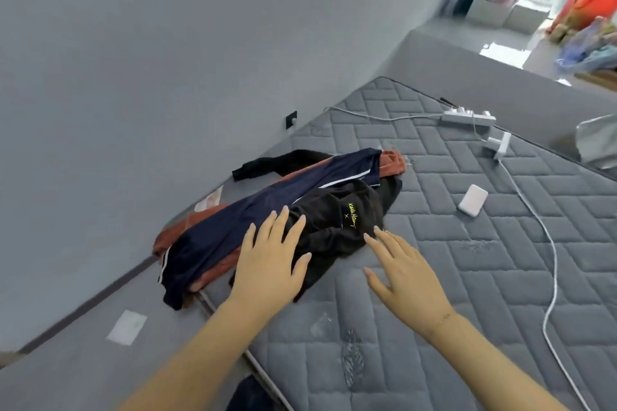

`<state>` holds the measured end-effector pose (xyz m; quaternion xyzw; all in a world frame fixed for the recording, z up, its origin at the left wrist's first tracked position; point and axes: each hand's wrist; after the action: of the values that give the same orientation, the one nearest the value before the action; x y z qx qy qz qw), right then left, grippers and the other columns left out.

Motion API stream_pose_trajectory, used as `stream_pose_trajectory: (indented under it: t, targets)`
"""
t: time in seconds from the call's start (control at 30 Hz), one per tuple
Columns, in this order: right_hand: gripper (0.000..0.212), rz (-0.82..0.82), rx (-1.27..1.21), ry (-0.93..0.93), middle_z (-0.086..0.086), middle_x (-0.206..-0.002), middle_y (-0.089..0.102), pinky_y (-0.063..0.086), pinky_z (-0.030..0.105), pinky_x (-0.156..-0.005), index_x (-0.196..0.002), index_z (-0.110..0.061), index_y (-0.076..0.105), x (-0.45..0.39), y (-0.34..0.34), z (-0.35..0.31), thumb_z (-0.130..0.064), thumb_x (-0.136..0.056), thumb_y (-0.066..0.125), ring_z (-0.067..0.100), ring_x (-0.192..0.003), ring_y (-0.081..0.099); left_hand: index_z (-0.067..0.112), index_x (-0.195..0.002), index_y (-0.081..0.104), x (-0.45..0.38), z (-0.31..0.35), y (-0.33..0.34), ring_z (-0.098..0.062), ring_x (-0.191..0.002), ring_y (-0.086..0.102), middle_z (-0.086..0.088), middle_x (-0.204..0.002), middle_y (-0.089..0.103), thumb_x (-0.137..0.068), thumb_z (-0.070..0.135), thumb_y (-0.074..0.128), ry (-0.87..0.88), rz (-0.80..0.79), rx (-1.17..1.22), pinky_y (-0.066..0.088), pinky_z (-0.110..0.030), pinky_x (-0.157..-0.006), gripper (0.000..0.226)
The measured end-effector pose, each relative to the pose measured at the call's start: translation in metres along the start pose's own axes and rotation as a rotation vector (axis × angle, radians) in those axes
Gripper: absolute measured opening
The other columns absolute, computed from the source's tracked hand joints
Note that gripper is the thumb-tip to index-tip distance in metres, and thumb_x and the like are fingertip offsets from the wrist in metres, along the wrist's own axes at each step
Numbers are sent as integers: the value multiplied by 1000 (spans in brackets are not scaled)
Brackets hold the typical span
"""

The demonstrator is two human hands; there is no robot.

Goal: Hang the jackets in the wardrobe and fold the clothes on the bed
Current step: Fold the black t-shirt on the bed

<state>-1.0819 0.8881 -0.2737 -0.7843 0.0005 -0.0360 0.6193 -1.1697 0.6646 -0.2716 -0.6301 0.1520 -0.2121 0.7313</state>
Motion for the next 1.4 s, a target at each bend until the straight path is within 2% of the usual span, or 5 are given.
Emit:
stream_pose_trajectory:
  t: [0.53,0.7,1.07,1.23,1.4]
  targets:
    - [41,91,-731,869,-5,-142,46,33,23,-105,-141,-19,45,-160,274,93,-30,-101,47,9,-131,41,48,-150,-9,-269,-34,326,-35,-147,-20,-4,-157,-32,-73,69,66,410,-403,-102,0,-72,-109,109]
    - [36,133,-1058,1075,-10,-131,51,38,17,-91,-136,-22,49,-166,333,85,-31,-101,48,3,-115,47,25,-131,50,-301,-73,347,-29,-118,48,-4,-139,45,-87,28,66,416,-185,70,40,-44,-88,47]
    - [47,210,-1653,1371,-1,-114,57,49,28,-71,-129,-15,43,-256,361,71,-39,-93,61,12,-97,58,13,-153,19,-368,-183,276,-27,-125,52,-12,-144,45,-94,25,62,-681,-211,1047,45,-44,-105,74]
    - [16,493,-1624,1254,-1,-118,63,53,32,-86,-113,-21,53,-246,358,58,-19,-97,57,19,-108,61,20,-152,31,-304,-138,255,-23,-147,22,-6,-158,28,-95,25,58,34,82,566,16,-39,-118,63]
    - [20,665,-1480,1198,4,-114,67,49,43,-101,-100,-32,60,-162,331,42,-13,-98,53,21,-110,63,26,-147,41,-245,-84,283,-13,-148,17,2,-157,32,-99,36,51,377,-285,397,-1,-42,-120,49]
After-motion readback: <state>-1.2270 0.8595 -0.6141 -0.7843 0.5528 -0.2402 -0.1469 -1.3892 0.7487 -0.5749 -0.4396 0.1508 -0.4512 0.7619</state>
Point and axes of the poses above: each hand's wrist, its own x-axis away from the middle knuckle, its own y-axis out of the palm, z = x × y
